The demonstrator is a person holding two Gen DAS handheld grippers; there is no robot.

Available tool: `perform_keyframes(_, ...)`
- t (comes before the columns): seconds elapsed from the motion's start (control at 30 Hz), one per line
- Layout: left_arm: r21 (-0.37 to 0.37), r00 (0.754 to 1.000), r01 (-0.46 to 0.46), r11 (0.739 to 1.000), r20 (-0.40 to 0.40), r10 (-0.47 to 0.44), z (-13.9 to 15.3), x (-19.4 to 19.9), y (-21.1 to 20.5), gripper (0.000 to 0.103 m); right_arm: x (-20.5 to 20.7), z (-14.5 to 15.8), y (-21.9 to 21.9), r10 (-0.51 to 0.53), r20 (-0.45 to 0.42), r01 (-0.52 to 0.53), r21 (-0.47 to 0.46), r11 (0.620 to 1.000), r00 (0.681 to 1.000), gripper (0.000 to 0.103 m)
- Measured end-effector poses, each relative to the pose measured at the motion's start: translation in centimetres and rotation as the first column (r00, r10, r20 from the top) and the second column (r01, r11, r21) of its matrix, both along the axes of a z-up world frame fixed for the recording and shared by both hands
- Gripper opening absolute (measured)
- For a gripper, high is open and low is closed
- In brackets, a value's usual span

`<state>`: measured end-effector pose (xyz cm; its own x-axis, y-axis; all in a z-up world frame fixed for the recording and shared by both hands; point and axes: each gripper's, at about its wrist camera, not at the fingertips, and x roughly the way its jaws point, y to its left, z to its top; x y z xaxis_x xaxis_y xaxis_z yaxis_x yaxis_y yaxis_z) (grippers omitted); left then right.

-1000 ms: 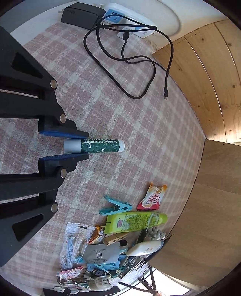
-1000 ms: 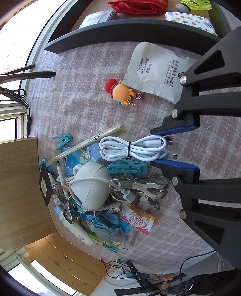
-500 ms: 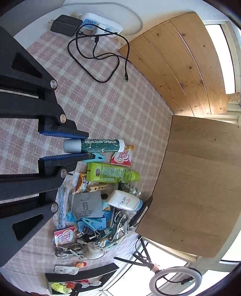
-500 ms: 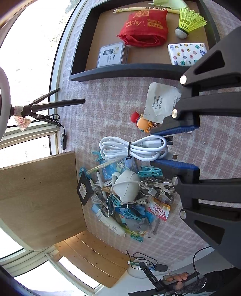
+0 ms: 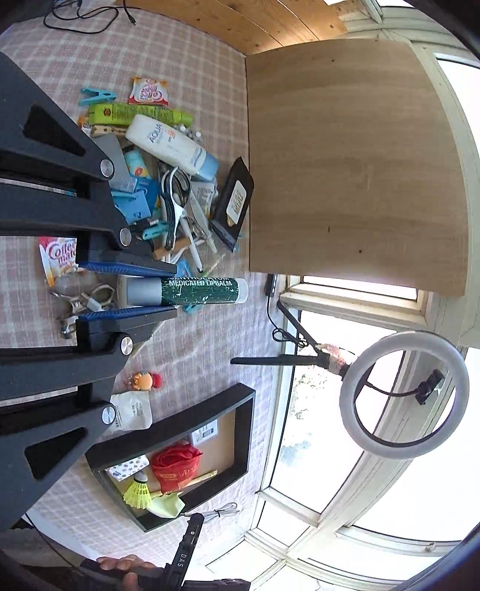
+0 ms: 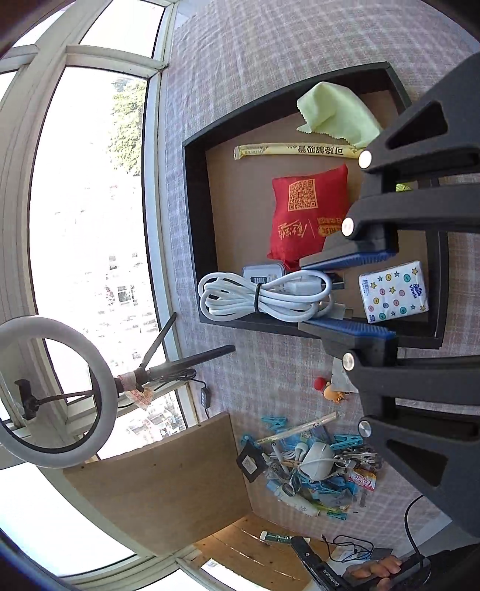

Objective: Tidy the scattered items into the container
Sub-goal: 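Carry the glue stick and white cable into the black tray and open both grippers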

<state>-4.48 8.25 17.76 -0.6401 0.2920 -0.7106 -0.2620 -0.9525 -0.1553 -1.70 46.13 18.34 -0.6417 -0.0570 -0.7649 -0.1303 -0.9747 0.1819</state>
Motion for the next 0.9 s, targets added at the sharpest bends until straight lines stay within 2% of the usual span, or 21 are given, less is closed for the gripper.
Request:
perform_keyframes(0.1, 0.009, 0.993, 0.116, 0.993, 0.011, -0.116, -0.2, -1.0, 6.4, 0.014, -0.3, -1.1, 3.0, -0.050, 0.014, 0.049, 0.010, 0.999, 0.999, 0.025)
perform_keyframes(0.23, 0.022, 0.965, 0.257, 0.966, 0.038, -0.258, -0.9, -2.0, 14.6, 0.014, -1.1, -2.7, 6.0, -0.098, 0.041, 0.098, 0.007, 0.995, 0.994, 0.025)
perform_keyframes(0.37, 0.027, 0.938, 0.339, 0.940, 0.069, -0.340, -2.2, -2.5, 20.1, 0.014, -2.1, -4.0, 7.8, -0.117, 0.059, 0.117, 0.012, 0.993, 0.991, 0.025)
perform_keyframes(0.5, 0.039, 0.920, 0.376, 0.926, 0.106, -0.378, -3.6, -3.2, 23.5, 0.014, -3.3, -4.8, 9.0, -0.125, 0.070, 0.125, 0.015, 0.992, 0.990, 0.025)
perform_keyframes(0.67, 0.034, 0.909, 0.400, 0.916, 0.113, -0.401, -4.4, -3.9, 26.4, 0.014, -4.7, -5.1, 10.0, -0.139, 0.070, 0.138, 0.019, 0.990, 0.988, 0.025)
perform_keyframes(0.77, 0.065, 0.895, 0.426, 0.902, 0.116, -0.431, -4.6, -4.5, 27.7, 0.016, -5.4, -5.2, 10.3, -0.124, 0.072, 0.124, 0.003, 0.992, 0.990, 0.026)
perform_keyframes(0.8, 0.058, 0.888, 0.435, 0.898, 0.139, -0.439, -4.9, -4.8, 28.1, 0.033, -5.6, -5.3, 10.4, -0.126, 0.088, 0.126, 0.004, 0.992, 0.988, 0.034)
perform_keyframes(0.83, 0.034, 0.888, 0.429, 0.903, 0.166, -0.428, -5.2, -5.1, 28.5, 0.061, -5.6, -5.2, 10.5, -0.143, 0.093, 0.142, 0.019, 0.990, 0.985, 0.051)
perform_keyframes(0.87, 0.022, 0.898, 0.416, 0.909, 0.149, -0.415, -5.1, -5.2, 28.3, 0.067, -5.5, -5.1, 10.5, -0.163, 0.091, 0.161, 0.038, 0.986, 0.982, 0.058)
perform_keyframes(0.9, 0.010, 0.907, 0.403, 0.915, 0.130, -0.401, -5.1, -5.2, 28.1, 0.065, -5.4, -5.0, 10.6, -0.184, 0.089, 0.179, 0.056, 0.982, 0.979, 0.061)
